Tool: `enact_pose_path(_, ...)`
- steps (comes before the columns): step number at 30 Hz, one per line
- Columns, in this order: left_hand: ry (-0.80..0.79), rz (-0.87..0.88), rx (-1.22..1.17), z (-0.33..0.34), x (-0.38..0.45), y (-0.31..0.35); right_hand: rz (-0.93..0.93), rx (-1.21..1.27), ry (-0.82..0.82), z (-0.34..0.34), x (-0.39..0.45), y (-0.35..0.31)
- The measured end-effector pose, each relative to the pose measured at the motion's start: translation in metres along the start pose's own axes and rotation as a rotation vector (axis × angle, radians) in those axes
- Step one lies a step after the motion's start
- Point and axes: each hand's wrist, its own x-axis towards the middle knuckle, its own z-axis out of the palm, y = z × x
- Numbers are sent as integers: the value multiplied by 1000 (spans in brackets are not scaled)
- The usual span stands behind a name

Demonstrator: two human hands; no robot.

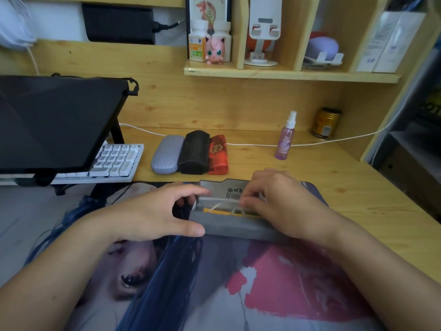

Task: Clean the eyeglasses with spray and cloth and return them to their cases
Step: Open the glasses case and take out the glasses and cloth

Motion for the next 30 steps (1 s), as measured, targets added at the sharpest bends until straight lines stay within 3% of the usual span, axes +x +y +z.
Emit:
enact_pose_path(4,79,-12,35,5,-3,8,36,114,313,-10,-3,15)
enact_pose_path(8,187,14,21,6,-5,15,-77,107,475,-16,-11,13)
enact_pose_path(13,397,27,-421,-7,-2,6,-359,101,345,-15,-28,-11)
enact_pose_path(18,695,18,-551,-10,7,2,-544,-318,254,16,-28,-24)
enact_pose_path(23,785,-1,-646,-7,11,-2,-528,-506,220,21,-28,-19)
enact_pose_path(30,866,38,-664,-6,10,4,-340,-557,382,16,-22,-7)
